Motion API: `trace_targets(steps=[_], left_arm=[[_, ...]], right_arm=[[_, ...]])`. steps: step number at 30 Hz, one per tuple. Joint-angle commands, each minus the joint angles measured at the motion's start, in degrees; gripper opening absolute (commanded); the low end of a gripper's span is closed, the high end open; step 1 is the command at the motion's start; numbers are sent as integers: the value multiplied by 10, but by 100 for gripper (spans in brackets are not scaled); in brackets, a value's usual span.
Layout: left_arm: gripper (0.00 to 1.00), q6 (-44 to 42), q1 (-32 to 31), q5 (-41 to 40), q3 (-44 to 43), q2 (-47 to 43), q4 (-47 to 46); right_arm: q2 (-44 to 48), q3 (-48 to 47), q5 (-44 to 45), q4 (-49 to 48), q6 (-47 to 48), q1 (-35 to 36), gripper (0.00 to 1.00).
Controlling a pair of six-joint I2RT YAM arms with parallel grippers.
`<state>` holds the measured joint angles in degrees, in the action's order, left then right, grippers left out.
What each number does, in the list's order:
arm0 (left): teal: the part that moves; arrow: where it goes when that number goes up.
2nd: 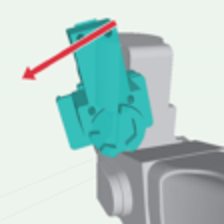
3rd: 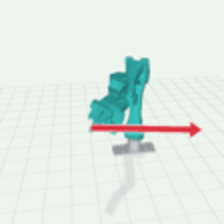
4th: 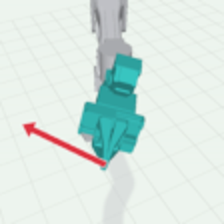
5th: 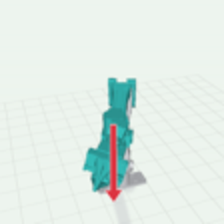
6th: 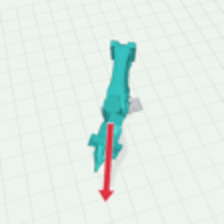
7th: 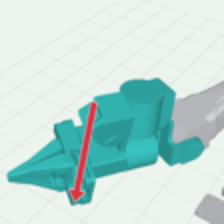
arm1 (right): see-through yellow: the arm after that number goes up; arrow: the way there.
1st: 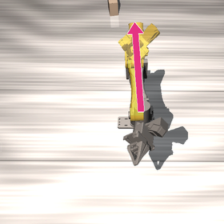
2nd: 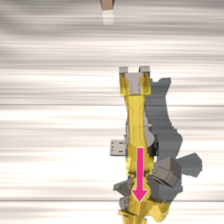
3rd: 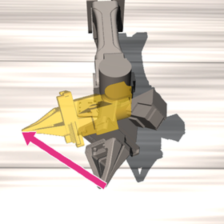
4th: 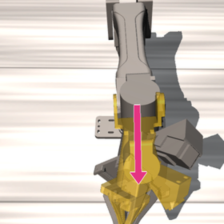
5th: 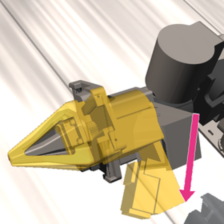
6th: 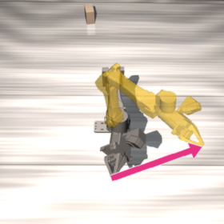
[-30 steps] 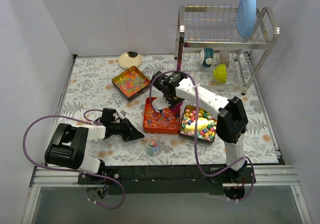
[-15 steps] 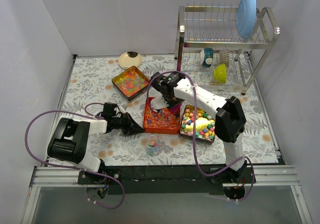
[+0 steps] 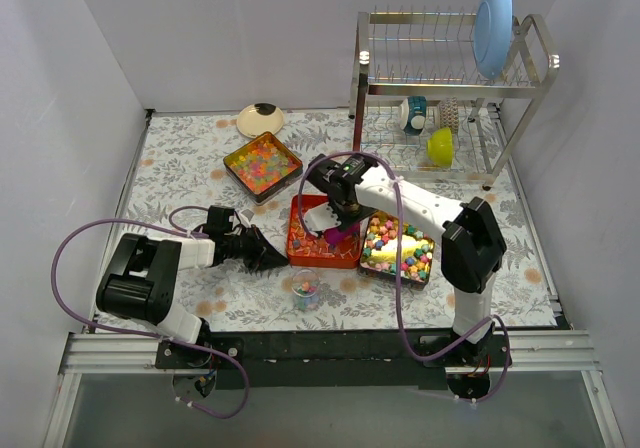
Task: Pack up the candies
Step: Scoop the fake candies from the storage box.
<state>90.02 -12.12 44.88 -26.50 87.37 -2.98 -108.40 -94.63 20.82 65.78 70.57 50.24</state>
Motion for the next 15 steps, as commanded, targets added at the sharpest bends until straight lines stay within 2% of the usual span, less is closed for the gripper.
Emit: trace_targets(steps=[1, 5, 15], left_arm=[[0, -5, 1, -13, 4, 4, -19], [0, -9, 1, -15, 7, 4, -16], [0, -11, 1, -8, -4, 25, -26]], right_arm=[[-43, 8, -73, 11, 22, 8, 1], [-95, -61, -97, 27, -10, 11, 1], [-141, -76, -162, -37, -63, 33, 1]])
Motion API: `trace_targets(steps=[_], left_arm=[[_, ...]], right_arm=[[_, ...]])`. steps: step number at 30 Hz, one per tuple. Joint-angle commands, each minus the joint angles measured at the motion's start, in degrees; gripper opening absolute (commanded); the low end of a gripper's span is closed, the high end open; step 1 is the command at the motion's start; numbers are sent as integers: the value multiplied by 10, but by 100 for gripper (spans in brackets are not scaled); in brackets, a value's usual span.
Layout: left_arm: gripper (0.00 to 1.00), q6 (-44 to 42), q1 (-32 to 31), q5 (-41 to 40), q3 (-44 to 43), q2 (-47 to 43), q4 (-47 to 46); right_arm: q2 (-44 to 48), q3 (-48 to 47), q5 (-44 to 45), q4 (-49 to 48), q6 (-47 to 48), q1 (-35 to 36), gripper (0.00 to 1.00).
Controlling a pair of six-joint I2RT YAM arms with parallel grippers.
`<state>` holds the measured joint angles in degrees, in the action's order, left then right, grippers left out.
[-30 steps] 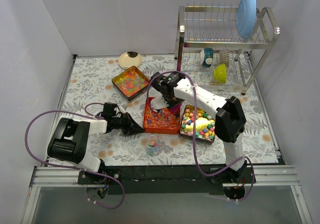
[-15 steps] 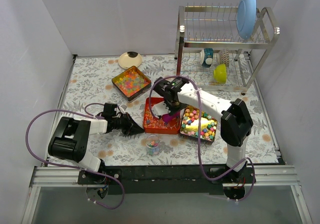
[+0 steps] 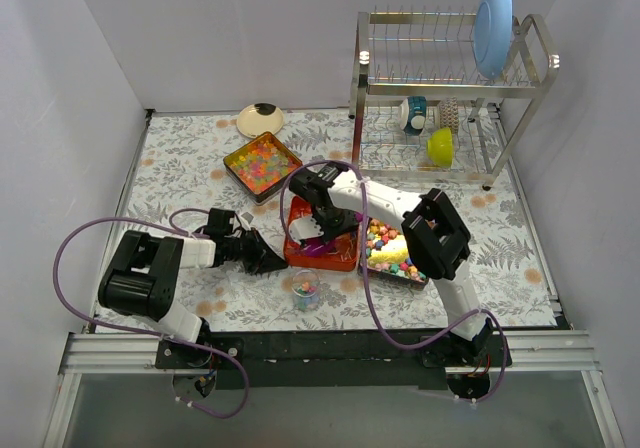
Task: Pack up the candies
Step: Scoop the fake candies from the storage box.
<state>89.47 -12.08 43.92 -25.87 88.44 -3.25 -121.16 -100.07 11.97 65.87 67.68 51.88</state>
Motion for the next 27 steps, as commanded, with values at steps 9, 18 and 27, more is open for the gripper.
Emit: trace_targets(steps=[9, 18, 27], left_arm=[[0, -36, 0, -1, -59, 24, 11], [0, -79, 21, 6, -81, 8, 83], [55, -191, 71, 32, -148, -15, 197]], right_arm=[[8, 29, -192, -134, -123, 1, 1], [73, 113, -323, -166, -131, -31, 1], [108, 127, -442, -166, -122, -109, 1]])
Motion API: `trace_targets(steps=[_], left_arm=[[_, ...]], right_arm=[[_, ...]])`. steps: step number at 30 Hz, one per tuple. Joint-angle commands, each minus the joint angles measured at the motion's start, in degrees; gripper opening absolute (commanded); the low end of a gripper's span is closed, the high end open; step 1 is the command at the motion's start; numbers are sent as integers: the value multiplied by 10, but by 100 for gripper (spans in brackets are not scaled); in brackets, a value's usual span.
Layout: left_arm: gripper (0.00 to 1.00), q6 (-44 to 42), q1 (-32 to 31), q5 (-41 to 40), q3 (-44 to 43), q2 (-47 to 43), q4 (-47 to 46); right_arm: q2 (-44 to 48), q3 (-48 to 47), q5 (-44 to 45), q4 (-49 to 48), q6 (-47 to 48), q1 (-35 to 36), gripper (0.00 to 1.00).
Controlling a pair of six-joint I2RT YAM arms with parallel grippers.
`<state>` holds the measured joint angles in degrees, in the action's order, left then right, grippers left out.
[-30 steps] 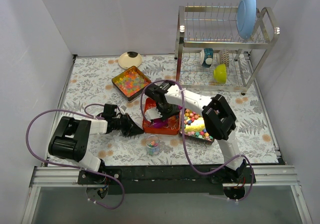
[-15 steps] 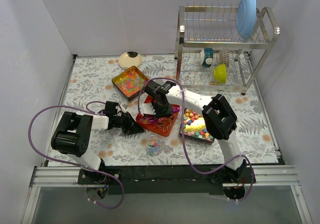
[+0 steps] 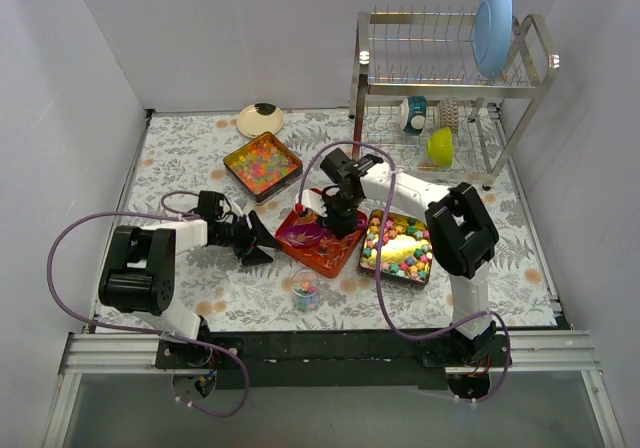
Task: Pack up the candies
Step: Scoop the fake candies from the storage box, then place the fake candies in the packing bottle.
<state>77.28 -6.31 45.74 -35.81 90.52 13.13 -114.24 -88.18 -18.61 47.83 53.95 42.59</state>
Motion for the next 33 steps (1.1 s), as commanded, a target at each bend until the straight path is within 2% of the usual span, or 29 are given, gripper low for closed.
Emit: trace_targets(steps=[1, 9, 15, 20, 27, 33], left_arm=[[58, -77, 16, 15, -51, -39, 49], [62, -142, 21, 21, -54, -74, 81], [70, -172, 38, 108, -88, -93, 75], [71, -178, 95, 121, -124, -94, 71], [80, -163, 140, 39, -119, -119, 63], [82, -142, 169, 39, -93, -153, 39]], right_arm=[[50, 16, -146, 17, 19, -21, 1], [120, 99, -151, 6, 68, -59, 1], [164, 152, -164, -26, 66, -95, 1], [210, 153, -153, -32, 54, -109, 1], [257, 81, -142, 66, 70, -108, 1], [283, 25, -123, 174, 119, -97, 1]])
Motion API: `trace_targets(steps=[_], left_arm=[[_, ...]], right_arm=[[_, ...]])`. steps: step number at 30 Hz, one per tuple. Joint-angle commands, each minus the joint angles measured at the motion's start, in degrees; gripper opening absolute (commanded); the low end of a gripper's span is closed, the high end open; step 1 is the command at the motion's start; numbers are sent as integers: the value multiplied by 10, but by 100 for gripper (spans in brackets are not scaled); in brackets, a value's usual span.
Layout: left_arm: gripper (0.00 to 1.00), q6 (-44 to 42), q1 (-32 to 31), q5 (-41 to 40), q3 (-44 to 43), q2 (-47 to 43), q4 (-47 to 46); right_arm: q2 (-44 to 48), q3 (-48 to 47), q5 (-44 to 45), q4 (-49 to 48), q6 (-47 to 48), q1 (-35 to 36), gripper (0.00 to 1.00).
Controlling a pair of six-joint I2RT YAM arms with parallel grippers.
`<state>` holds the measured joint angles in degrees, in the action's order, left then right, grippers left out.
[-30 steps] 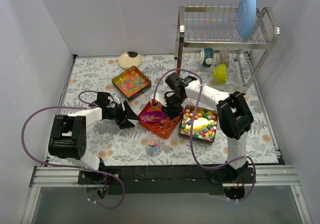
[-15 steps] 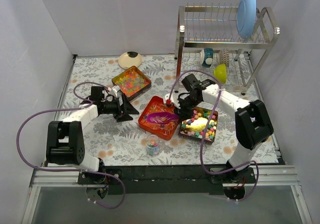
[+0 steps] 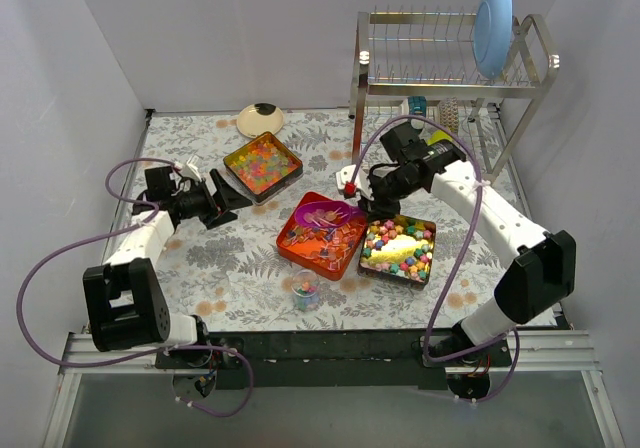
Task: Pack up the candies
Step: Place the fake candies in the packing bottle.
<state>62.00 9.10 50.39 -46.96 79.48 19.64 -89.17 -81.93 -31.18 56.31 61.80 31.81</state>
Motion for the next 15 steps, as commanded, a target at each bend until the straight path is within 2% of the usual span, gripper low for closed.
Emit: trace_targets(steps=[1, 9, 15], left_arm=[[83, 16, 25, -7, 23, -49, -32], [83, 34, 61, -6, 31, -91, -48], [83, 37, 73, -11, 46, -111, -49]], right_arm=[[35, -39, 21, 100, 50, 14, 1], [62, -43, 138, 166, 111, 57, 1], [57, -55, 197, 173, 126, 98, 1]])
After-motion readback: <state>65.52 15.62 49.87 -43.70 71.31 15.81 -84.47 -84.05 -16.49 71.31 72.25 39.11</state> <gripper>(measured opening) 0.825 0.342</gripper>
